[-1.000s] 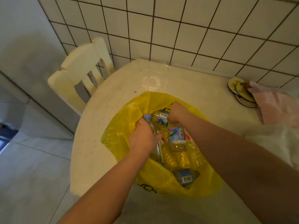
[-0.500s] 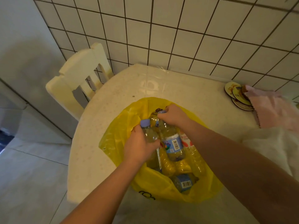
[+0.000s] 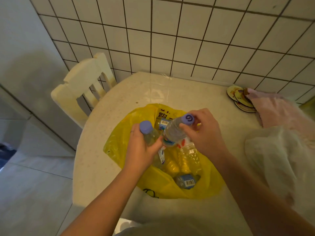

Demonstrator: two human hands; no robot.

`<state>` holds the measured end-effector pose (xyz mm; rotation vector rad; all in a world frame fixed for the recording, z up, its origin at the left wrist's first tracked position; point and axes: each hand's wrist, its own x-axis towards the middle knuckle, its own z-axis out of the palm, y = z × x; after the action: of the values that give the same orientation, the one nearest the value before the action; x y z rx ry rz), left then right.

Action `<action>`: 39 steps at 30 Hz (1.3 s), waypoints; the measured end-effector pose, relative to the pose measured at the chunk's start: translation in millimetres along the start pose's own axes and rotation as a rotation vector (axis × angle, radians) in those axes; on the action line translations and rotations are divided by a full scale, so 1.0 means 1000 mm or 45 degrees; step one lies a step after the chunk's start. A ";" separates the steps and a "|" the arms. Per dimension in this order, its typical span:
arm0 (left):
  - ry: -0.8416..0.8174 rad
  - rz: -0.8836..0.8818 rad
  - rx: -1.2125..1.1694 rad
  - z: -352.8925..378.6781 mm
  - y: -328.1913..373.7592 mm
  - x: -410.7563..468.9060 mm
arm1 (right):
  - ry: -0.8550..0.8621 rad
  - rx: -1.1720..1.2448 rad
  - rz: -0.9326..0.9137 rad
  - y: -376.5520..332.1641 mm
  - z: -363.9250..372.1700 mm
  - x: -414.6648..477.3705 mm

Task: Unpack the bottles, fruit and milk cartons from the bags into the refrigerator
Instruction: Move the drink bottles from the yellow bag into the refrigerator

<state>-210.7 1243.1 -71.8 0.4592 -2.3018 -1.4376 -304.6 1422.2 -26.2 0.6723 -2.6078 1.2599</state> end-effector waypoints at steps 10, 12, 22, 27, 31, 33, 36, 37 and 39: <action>0.368 0.116 -0.282 -0.043 0.070 -0.057 | 0.019 0.764 -0.107 -0.064 -0.069 -0.041; 0.385 0.079 -0.378 -0.051 0.074 -0.076 | -0.031 0.819 -0.120 -0.068 -0.073 -0.054; 0.494 -0.123 -0.198 -0.087 0.064 -0.181 | -0.218 1.032 -0.089 -0.090 -0.025 -0.134; 0.603 -0.237 -0.141 -0.128 0.040 -0.226 | -0.380 1.043 -0.104 -0.125 0.012 -0.166; 0.725 -0.276 -0.190 -0.181 0.021 -0.256 | -0.549 1.088 -0.163 -0.174 0.056 -0.192; 0.807 -0.274 -0.204 -0.217 0.006 -0.268 | -0.618 1.090 -0.206 -0.206 0.084 -0.206; 0.886 -0.270 -0.215 -0.278 -0.021 -0.287 | -0.687 1.088 -0.270 -0.255 0.134 -0.226; 0.905 -0.267 -0.216 -0.300 -0.031 -0.293 | -0.709 1.094 -0.294 -0.273 0.151 -0.234; 0.955 -0.253 -0.230 -0.350 -0.052 -0.306 | -0.725 1.111 -0.326 -0.312 0.191 -0.251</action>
<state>229.6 1091.8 -24.4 0.9931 -1.5497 -1.2489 70.7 1186.0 -12.7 1.6356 -2.0774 2.3816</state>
